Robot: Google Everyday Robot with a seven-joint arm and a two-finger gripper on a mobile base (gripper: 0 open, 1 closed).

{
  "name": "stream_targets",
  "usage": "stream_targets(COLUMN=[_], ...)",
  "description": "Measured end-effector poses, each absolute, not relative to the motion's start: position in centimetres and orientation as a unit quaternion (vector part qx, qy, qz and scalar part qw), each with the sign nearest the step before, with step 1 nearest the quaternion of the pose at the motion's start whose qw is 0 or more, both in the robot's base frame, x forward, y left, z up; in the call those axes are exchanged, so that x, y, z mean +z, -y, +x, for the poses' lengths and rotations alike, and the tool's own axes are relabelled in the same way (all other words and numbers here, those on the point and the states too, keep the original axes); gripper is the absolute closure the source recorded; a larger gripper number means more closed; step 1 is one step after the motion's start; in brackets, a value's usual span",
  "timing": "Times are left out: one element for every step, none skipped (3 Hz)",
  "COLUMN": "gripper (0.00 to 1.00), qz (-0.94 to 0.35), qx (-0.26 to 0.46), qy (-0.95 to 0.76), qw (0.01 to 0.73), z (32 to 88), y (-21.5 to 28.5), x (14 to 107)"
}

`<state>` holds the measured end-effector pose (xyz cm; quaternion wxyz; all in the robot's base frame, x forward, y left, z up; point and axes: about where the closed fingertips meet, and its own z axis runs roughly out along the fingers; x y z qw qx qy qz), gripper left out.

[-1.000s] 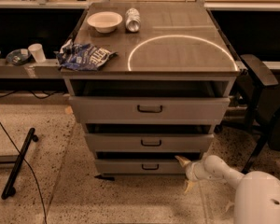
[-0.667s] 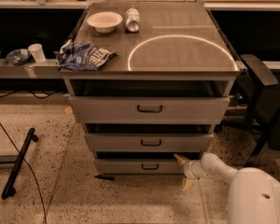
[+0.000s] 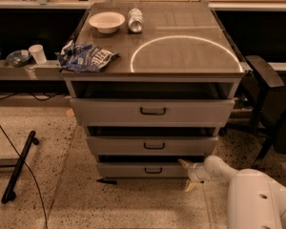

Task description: Open bottom drawer

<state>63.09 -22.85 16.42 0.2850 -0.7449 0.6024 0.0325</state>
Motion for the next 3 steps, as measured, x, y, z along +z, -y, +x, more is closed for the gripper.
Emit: stream_targets(gripper=[0.38, 0.55, 0.55], qz=[-0.738, -0.741, -0.754], qx=[0.045, 0.068, 0.079], qy=[-0.609, -0.607, -0.598], qw=[0.288, 0.280, 0.261], z=[63.1, 61.8, 60.4], y=[23.3, 24.0, 24.2], x=[16.7, 17.9, 19.1])
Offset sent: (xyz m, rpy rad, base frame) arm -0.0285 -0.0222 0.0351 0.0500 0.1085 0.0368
